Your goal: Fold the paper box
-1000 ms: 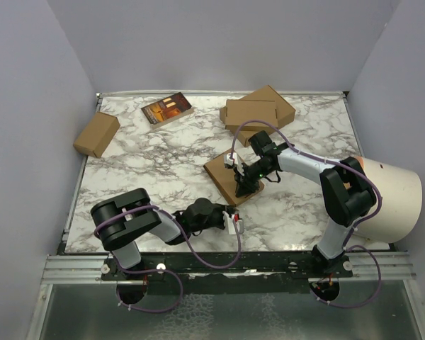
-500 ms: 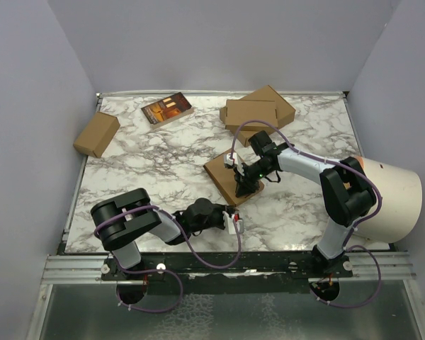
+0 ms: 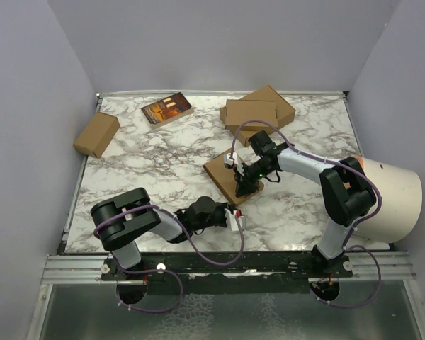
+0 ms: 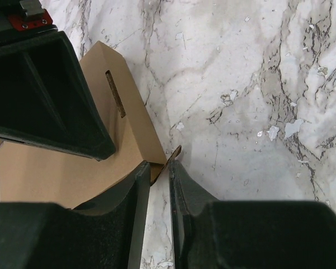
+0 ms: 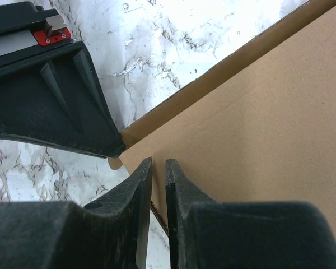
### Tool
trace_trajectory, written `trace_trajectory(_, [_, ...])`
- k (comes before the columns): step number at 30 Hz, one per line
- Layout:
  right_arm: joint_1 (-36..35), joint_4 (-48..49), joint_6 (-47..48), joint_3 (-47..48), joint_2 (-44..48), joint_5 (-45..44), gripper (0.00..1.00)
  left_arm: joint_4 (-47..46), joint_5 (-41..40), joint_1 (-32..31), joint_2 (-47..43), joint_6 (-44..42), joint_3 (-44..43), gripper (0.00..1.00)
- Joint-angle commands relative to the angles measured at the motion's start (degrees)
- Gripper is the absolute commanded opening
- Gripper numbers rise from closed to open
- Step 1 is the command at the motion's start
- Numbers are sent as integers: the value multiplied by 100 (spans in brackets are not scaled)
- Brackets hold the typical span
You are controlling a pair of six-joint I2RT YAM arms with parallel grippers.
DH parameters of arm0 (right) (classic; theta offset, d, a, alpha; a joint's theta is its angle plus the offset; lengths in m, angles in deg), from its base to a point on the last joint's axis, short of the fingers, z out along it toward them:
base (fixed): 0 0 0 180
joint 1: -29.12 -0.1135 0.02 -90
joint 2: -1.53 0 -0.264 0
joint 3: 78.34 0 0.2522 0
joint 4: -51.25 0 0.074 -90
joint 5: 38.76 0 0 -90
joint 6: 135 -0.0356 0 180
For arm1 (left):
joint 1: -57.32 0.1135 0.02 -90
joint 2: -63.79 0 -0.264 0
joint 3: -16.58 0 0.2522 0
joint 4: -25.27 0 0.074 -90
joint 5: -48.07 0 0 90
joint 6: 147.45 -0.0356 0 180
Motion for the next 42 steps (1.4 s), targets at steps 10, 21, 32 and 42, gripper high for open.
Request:
trace_trajectory(10, [-37,-84,28,42,-225,-154,17,510,174,-7,23,288,-154,23])
trace_trajectory(21, [-41,-93,15,63,-253,-142,17,561,259,-20,-285,302,-42,29])
trace_trajectory(32, [-38,-102,20,64,-260,-137,17,841,184,-169,-523,64,-176,30])
trace_trajectory(42, [-37,-119,27,64,-263,-137,17,1077,125,-248,-359,-222,-429,28])
